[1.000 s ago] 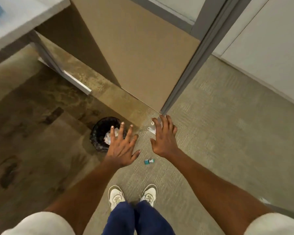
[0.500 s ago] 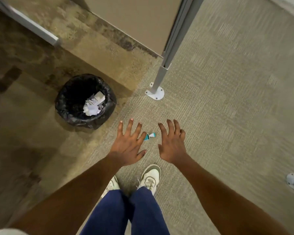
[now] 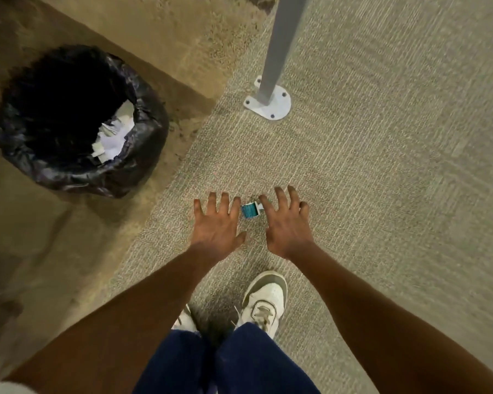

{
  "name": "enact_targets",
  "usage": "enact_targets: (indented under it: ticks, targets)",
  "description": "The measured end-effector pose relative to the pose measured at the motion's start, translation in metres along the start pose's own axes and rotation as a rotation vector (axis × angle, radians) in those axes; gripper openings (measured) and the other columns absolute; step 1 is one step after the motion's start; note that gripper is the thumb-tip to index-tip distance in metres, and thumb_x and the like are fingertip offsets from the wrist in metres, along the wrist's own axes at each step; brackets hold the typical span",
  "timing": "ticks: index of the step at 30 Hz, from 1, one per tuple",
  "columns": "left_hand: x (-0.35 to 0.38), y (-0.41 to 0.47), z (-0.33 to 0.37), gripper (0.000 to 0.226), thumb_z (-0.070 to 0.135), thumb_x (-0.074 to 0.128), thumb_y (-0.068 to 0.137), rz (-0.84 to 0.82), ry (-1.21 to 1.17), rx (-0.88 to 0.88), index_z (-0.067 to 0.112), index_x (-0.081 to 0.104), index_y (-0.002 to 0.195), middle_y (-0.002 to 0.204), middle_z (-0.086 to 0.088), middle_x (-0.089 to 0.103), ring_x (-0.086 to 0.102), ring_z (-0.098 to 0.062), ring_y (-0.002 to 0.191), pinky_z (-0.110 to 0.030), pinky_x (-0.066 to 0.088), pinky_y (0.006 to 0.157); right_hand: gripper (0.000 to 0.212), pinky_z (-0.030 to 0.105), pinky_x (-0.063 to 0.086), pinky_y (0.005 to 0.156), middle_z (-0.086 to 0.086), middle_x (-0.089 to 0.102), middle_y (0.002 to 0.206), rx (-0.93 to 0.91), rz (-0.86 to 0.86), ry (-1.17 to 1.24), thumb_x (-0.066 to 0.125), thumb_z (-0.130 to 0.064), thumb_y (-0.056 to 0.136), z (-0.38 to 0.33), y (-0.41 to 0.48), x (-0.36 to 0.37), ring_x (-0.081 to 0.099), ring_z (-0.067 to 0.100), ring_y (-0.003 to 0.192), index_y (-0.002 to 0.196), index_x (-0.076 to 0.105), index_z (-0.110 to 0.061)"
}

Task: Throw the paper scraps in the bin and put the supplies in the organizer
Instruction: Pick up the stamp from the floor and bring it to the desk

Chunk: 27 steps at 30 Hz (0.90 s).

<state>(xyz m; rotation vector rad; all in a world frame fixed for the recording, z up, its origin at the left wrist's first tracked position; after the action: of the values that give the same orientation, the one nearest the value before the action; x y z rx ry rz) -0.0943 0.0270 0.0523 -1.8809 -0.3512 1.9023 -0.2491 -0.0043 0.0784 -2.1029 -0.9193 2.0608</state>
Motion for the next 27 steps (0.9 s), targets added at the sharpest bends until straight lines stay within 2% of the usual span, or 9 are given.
enact_targets:
  ticks: [4,9,13,17,22,27]
  targets:
    - [0.025,0.027,0.005,0.092,0.066,0.057,0.074,0.022,0.015,0.025,0.014,0.022,0.140,0.142,-0.017,0.041,0.032,-0.042,0.133,-0.068,0.024,0.101,0.086,0.062,0.035,0.094,0.017,0.030,0.147,-0.014,-0.023,-0.018,0.069,-0.028,0.063,-0.001,0.025,0.032,0.019,0.045,0.136,0.139,0.028,-0.023]
    - [0.051,0.046,0.020,0.083,0.060,0.061,0.075,-0.009,0.042,0.036,0.012,0.031,0.136,0.139,-0.016,0.043,0.034,-0.040,0.131,-0.066,0.027,0.102,0.081,0.059,0.037,0.091,0.015,0.042,0.139,0.004,-0.089,-0.054,0.074,-0.029,0.064,0.002,0.040,0.062,0.024,0.042,0.135,0.133,0.034,-0.019]
    - [0.062,0.060,0.029,0.073,0.053,0.063,0.079,-0.049,0.043,0.037,0.014,0.033,0.133,0.140,-0.015,0.042,0.032,-0.040,0.133,-0.066,0.026,0.103,0.055,0.056,0.038,0.092,0.013,0.050,0.135,-0.006,-0.095,-0.099,0.057,-0.023,0.079,0.004,0.046,0.073,0.029,0.039,0.135,0.130,0.039,-0.015]
    - [0.063,0.067,0.032,0.059,0.042,0.069,0.077,-0.070,0.023,0.017,0.016,0.038,0.121,0.135,-0.016,0.047,0.034,-0.041,0.131,-0.067,0.028,0.101,0.047,0.053,0.037,0.094,0.013,0.054,0.128,-0.001,-0.135,-0.137,0.063,-0.023,0.082,0.004,0.053,0.076,0.029,0.038,0.135,0.124,0.045,-0.013]
    - [0.041,0.061,0.029,0.055,0.042,0.067,0.081,-0.026,0.007,0.030,0.021,0.041,0.125,0.139,-0.014,0.046,0.030,-0.040,0.136,-0.067,0.022,0.104,0.038,0.055,0.037,0.093,0.016,0.055,0.126,-0.003,-0.126,-0.206,0.062,-0.024,0.083,-0.002,0.051,0.051,0.030,0.040,0.135,0.116,0.051,-0.010]
    - [-0.027,0.029,0.010,0.051,0.043,0.061,0.083,0.055,0.000,0.009,0.021,0.041,0.125,0.141,-0.014,0.043,0.027,-0.040,0.137,-0.067,0.019,0.105,0.035,0.057,0.040,0.088,0.020,0.051,0.128,-0.021,-0.043,-0.208,0.060,-0.021,0.081,-0.019,0.032,-0.016,0.033,0.043,0.133,0.112,0.052,-0.009]
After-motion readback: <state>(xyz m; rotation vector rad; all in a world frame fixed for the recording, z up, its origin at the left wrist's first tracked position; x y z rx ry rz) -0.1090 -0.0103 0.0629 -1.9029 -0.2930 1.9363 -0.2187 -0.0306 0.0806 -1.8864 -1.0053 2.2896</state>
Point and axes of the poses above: each hand's wrist, its own y-axis towards the middle knuckle, its own x-axis out of the palm, z = x × y, the point moved 5 cm from there along y, towards the middle knuckle
